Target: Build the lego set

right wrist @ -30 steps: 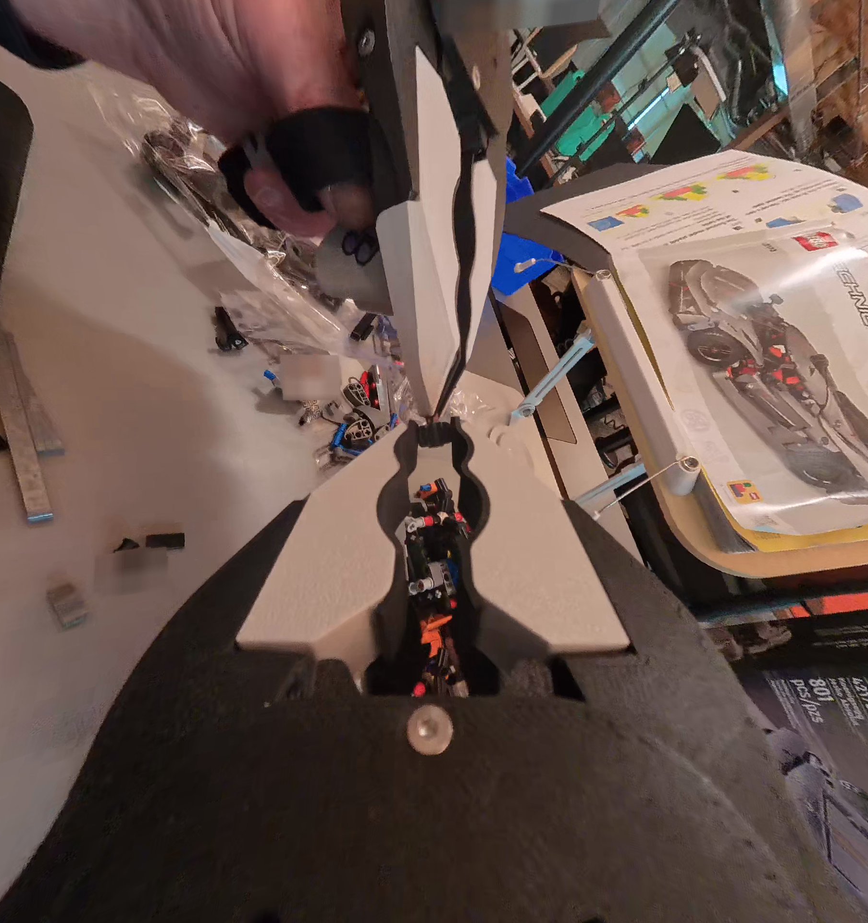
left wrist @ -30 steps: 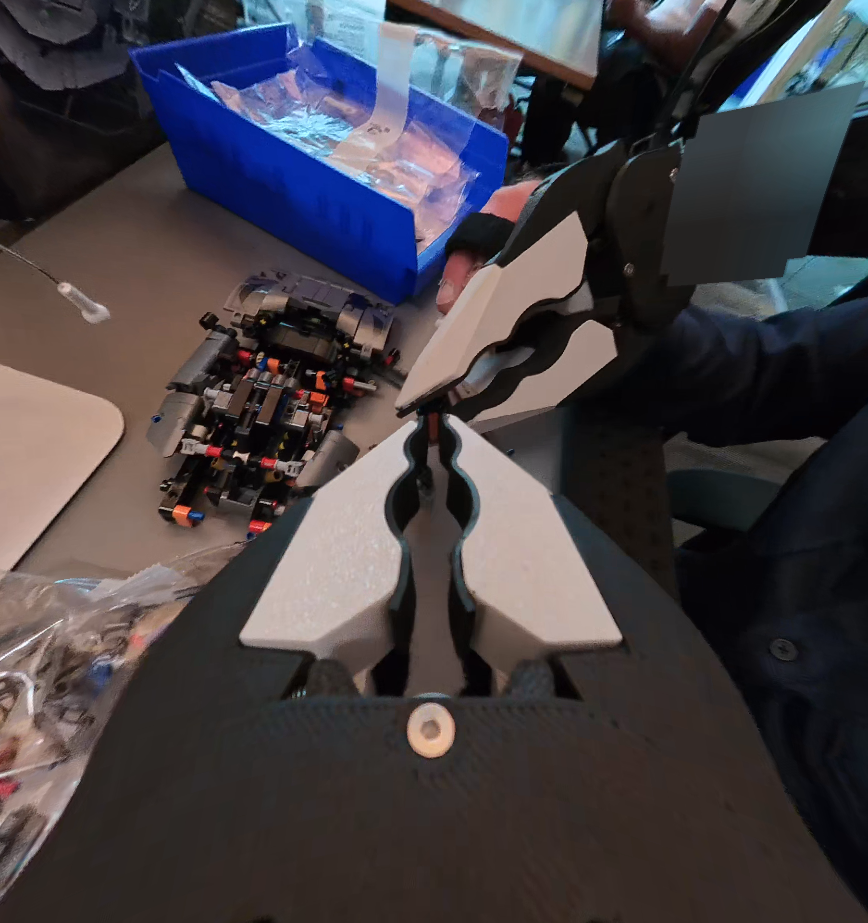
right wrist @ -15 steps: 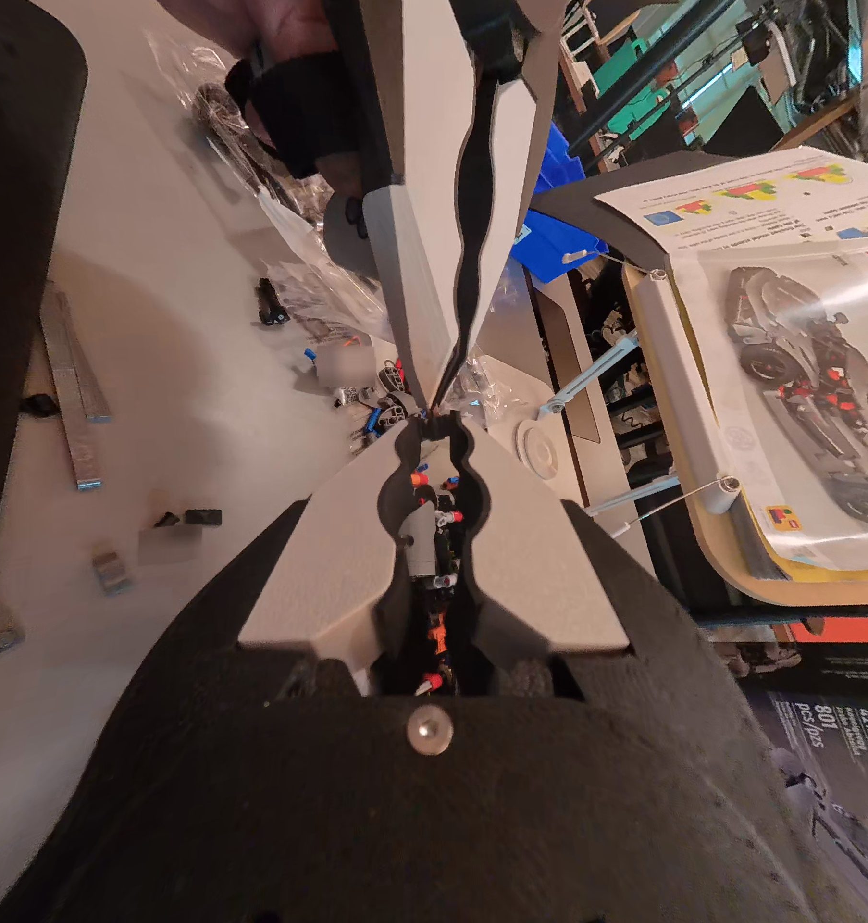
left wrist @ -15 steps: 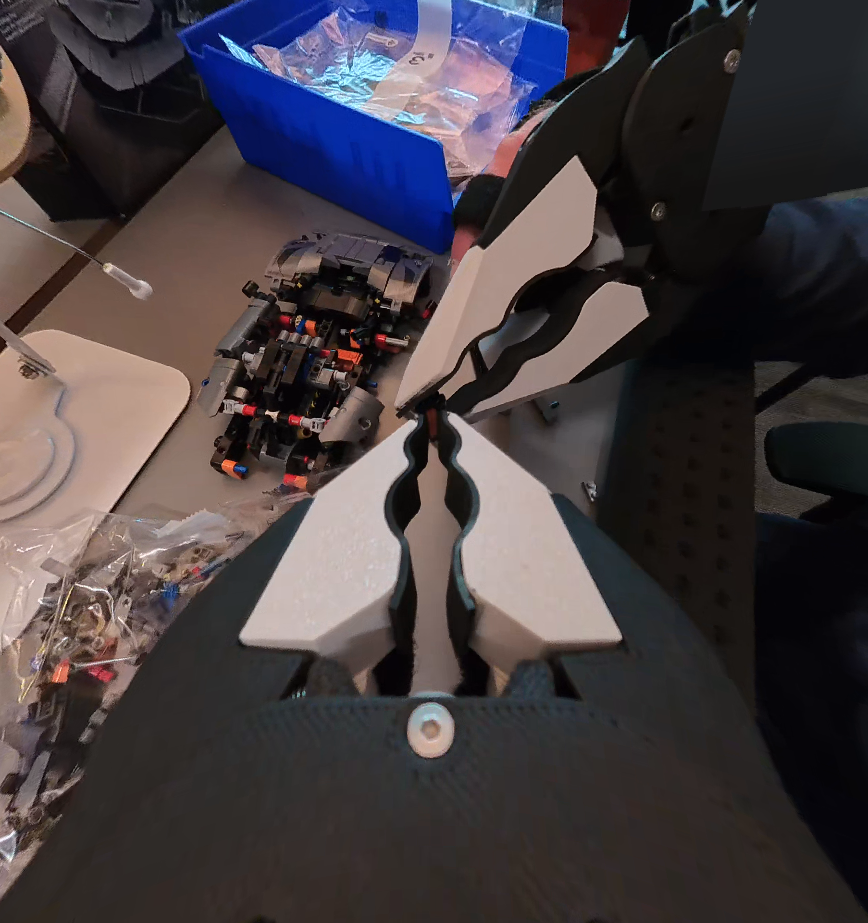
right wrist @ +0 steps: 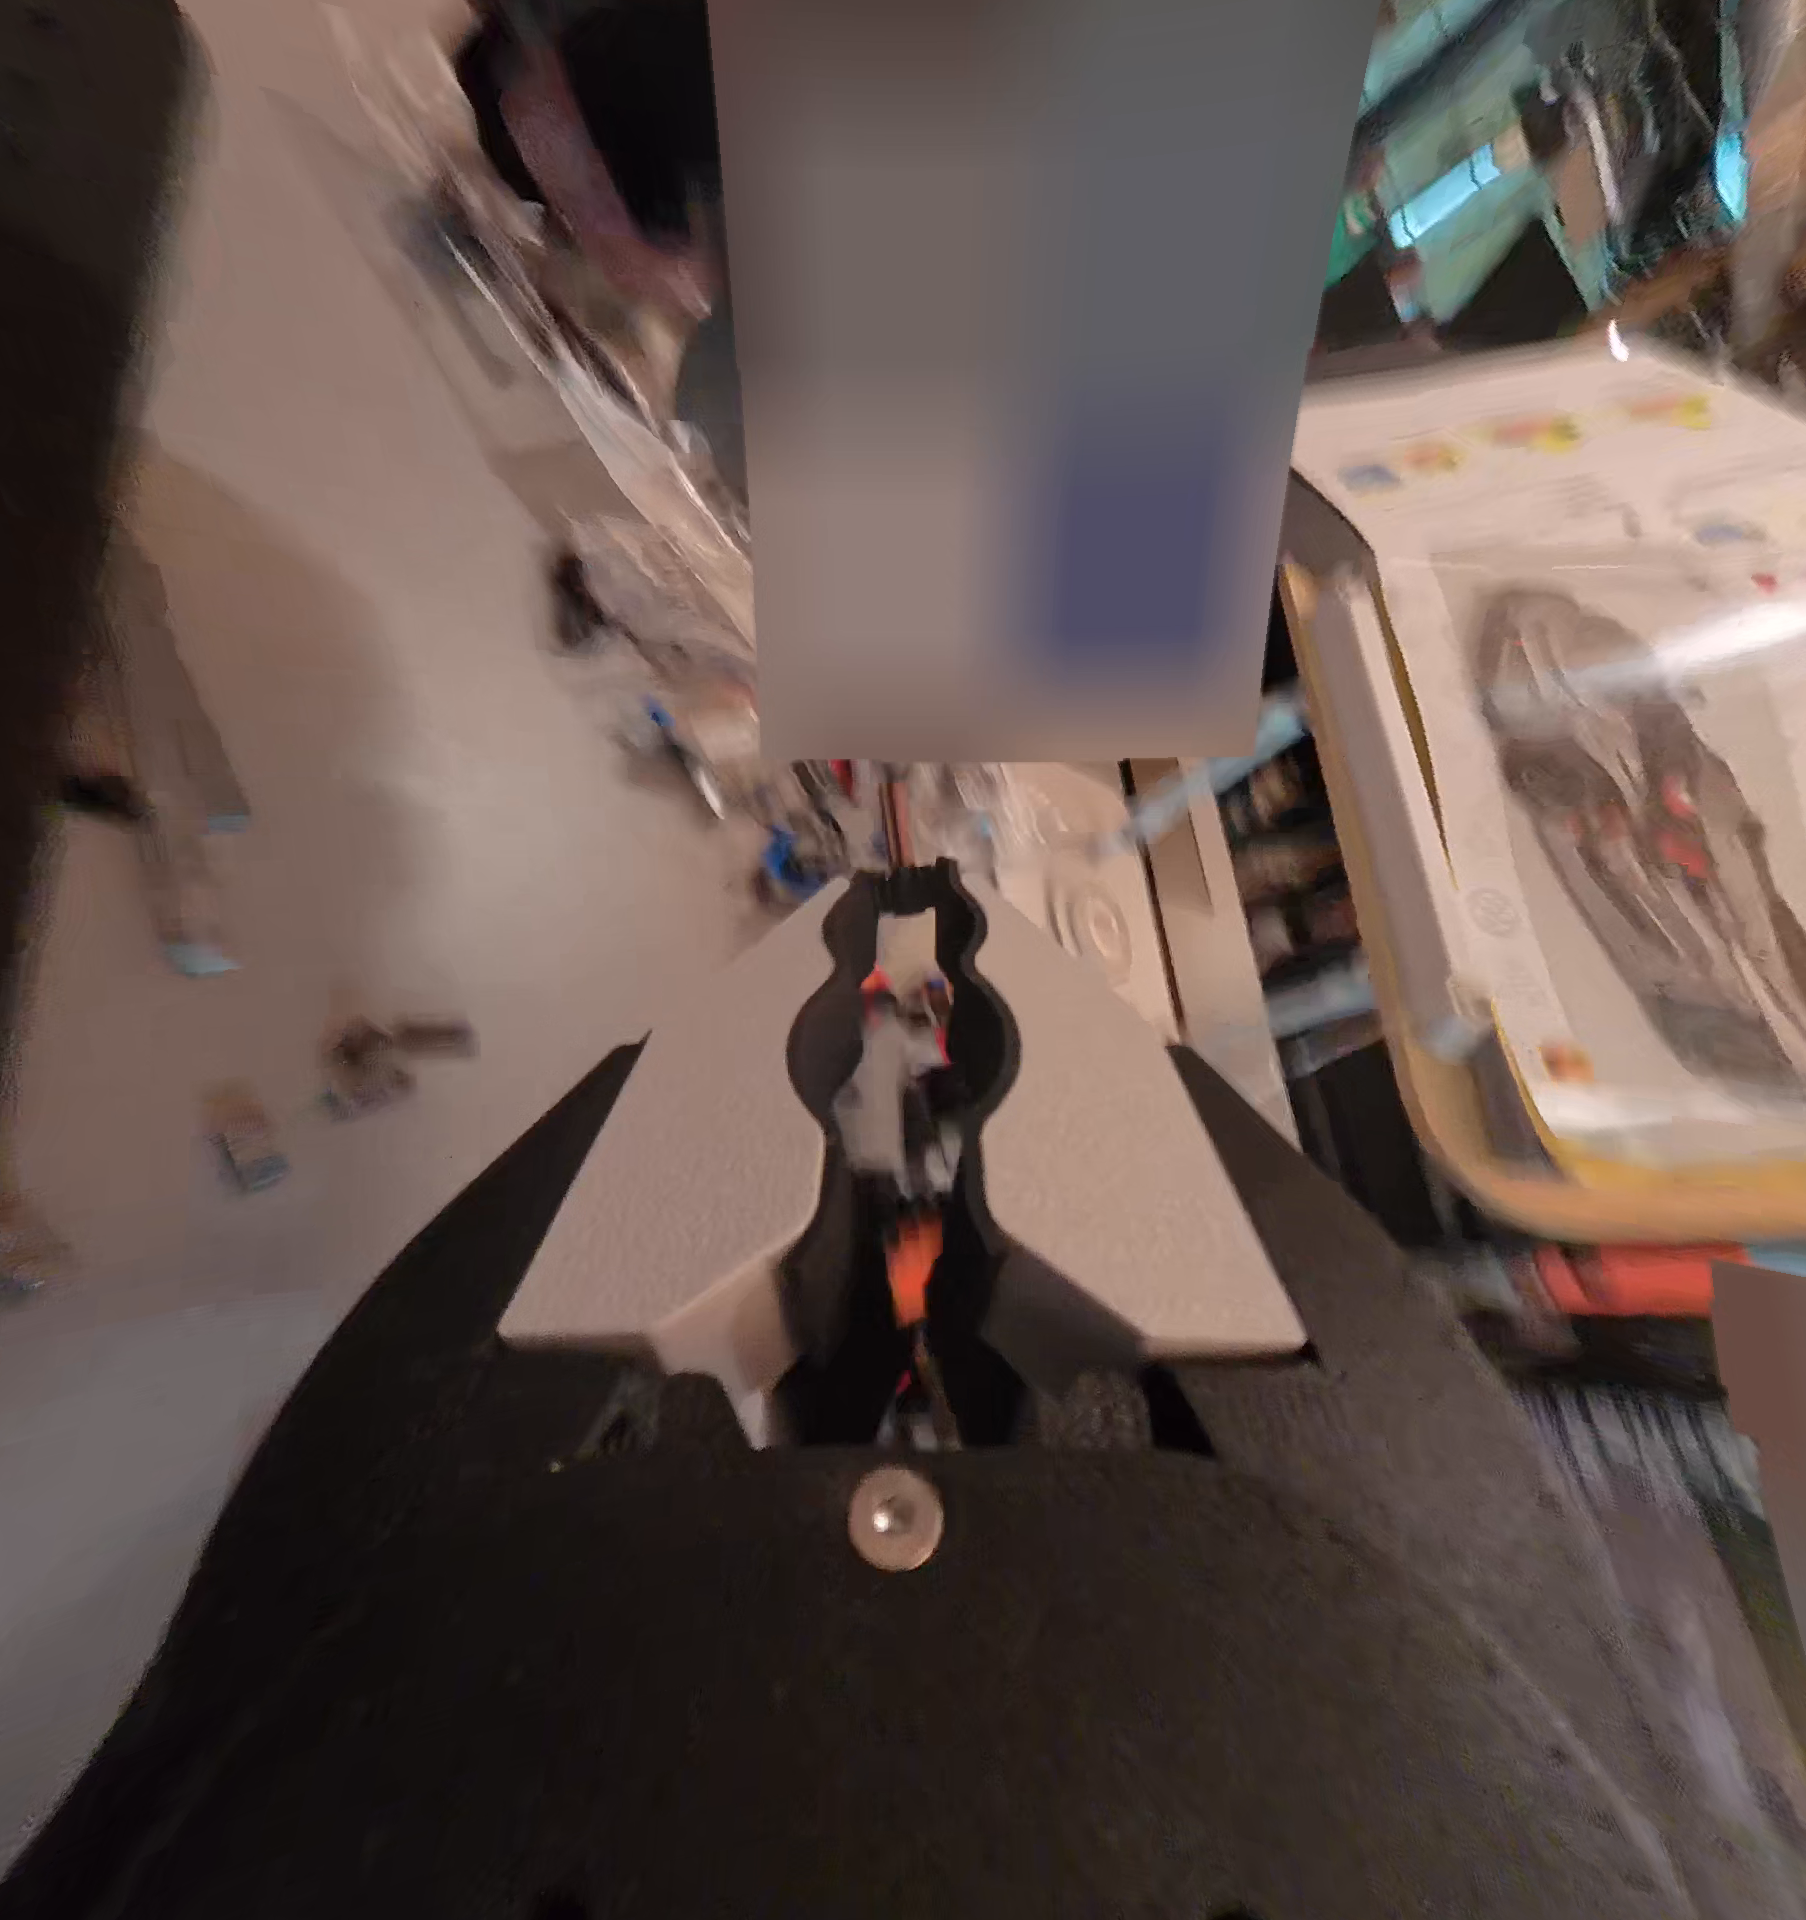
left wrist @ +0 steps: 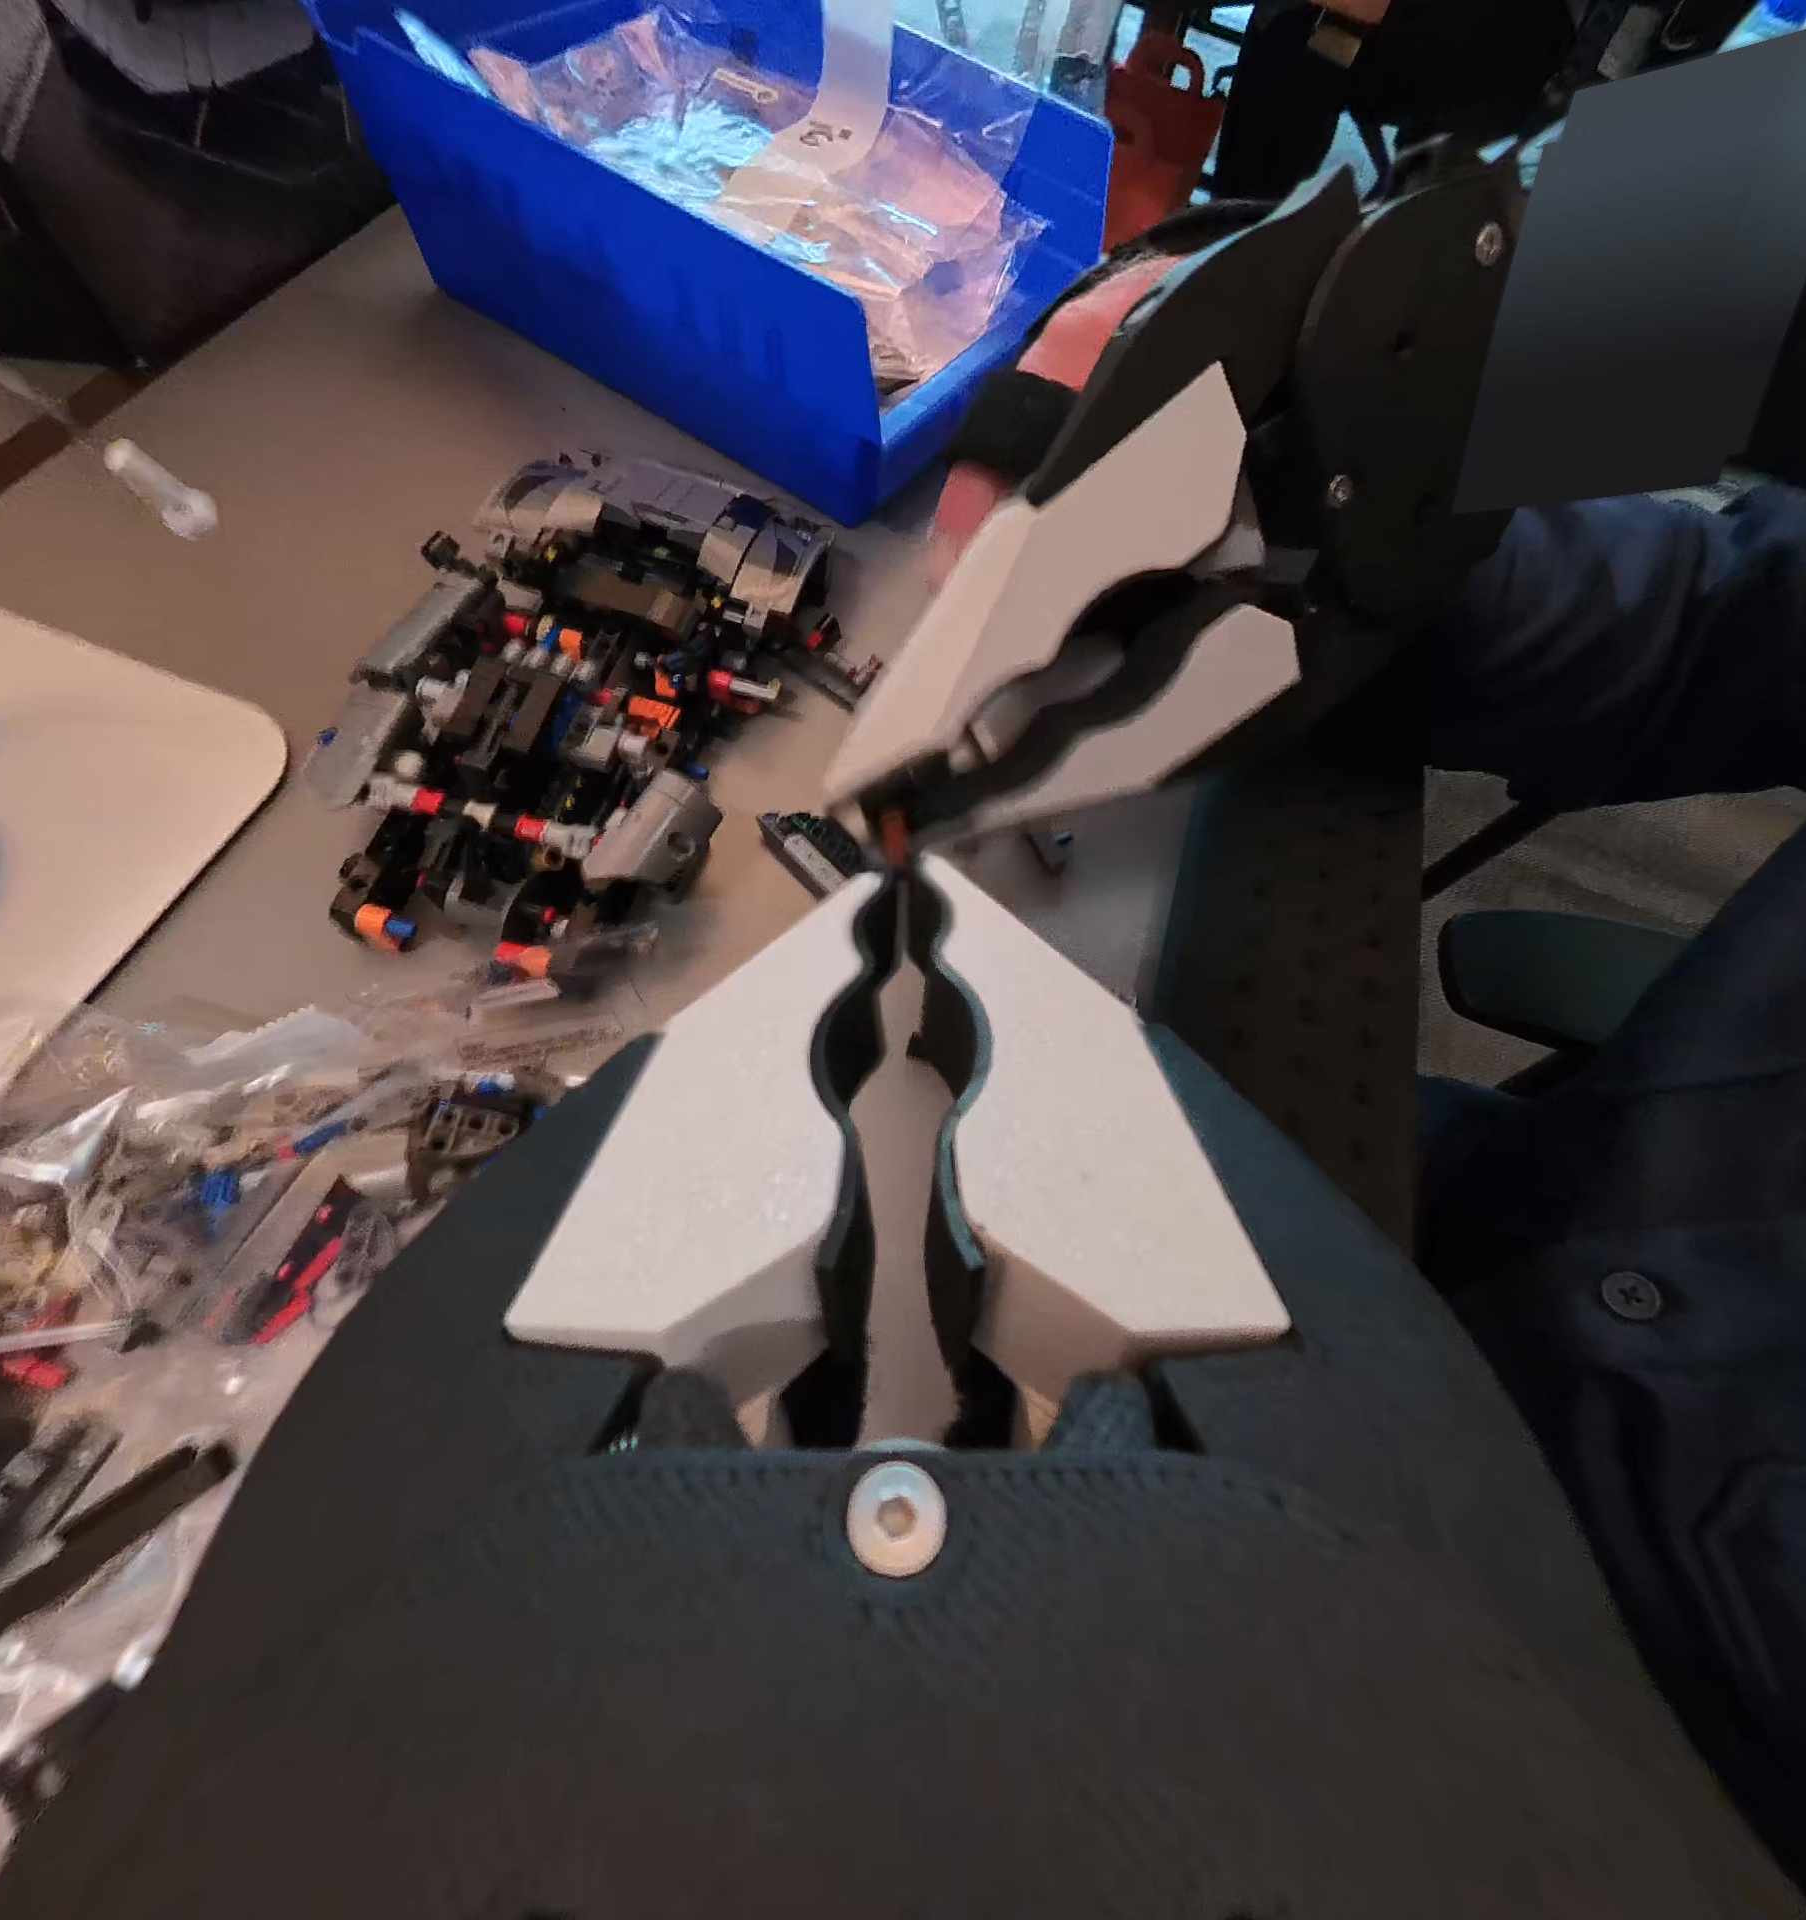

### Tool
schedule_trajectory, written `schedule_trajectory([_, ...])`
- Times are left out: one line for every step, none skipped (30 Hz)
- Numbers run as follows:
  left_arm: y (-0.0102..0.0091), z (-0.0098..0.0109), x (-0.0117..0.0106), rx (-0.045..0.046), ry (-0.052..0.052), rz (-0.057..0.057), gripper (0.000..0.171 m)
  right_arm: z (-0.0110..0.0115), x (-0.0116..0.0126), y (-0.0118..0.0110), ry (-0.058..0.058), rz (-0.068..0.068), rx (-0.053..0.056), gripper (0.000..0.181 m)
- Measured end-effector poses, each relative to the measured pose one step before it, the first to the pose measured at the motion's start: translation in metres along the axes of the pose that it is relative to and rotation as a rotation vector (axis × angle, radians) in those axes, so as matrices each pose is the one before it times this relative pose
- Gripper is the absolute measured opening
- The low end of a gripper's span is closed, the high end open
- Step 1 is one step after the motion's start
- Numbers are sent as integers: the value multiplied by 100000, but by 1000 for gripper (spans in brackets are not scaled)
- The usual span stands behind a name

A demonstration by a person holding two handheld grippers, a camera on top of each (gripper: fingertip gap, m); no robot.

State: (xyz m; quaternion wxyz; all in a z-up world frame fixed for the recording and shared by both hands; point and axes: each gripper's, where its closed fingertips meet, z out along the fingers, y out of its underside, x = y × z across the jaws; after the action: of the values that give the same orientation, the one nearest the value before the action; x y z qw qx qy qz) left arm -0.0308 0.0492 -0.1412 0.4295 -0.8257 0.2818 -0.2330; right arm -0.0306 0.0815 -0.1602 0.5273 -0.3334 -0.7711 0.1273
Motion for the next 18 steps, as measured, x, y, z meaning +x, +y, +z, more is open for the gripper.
schedule_trajectory([-699,-1596,-826,5305,-1470,-2720,0,-45,402,2356,496,1570,-7318,11])
schedule_trajectory([-862,-2112,-1111,5338,-2751,-2904,0,-692,202,-151,-2391,6521,5608,10])
schedule_trajectory([-84,-1121,-997,-536,-5322,2513,0,-564,-51,-1329,-1704,3150,6228,10])
schedule_trajectory([277,121,69,-1981,-967,1864,0,320,-369,-347,-489,-1664,-263,10])
schedule_trajectory([427,659,674,-2326,1582,1415,0,516,-525,228,-1908,149,-669,10])
schedule_trajectory([685,601,234,-3585,-1063,2813,0,77,-350,133,-3029,2955,1590,9])
schedule_trajectory([677,176,-393,-2938,-2734,1878,0,-165,48,226,-2304,3788,1339,9])
schedule_trajectory([-39,-283,-364,2283,1022,-2919,0,-81,234,144,-1277,3645,1754,10])
schedule_trajectory([-371,-400,-106,3705,3145,-2657,0,-65,-20,-464,-2211,3718,4408,10])
schedule_trajectory([-165,-205,-393,2000,-2029,3072,0,-41,-214,-748,-2218,2789,3952,10])
schedule_trajectory([330,139,-129,-1007,-1119,1335,0,138,-65,-347,411,-590,218,10])
schedule_trajectory([216,384,564,323,3168,-1466,0,321,-100,71,856,-2362,-1903,10])
schedule_trajectory([219,528,263,659,771,-1346,0,336,-239,40,-315,-1125,-843,11])
schedule_trajectory([307,555,286,150,51,1096,0,222,-230,-155,-434,-652,190,10])
schedule_trajectory([381,618,626,-1048,2132,611,0,132,-153,-152,212,-1364,-220,10])
schedule_trajectory([183,616,693,-471,3090,-1910,0,151,-150,-91,333,-1658,-432,10])
schedule_trajectory([-194,522,374,1882,1107,-1763,2,165,-197,-44,-31,-1262,-270,11])
schedule_trajectory([-206,454,228,2179,338,-710,8,116,-178,-35,278,-1510,-460,11])
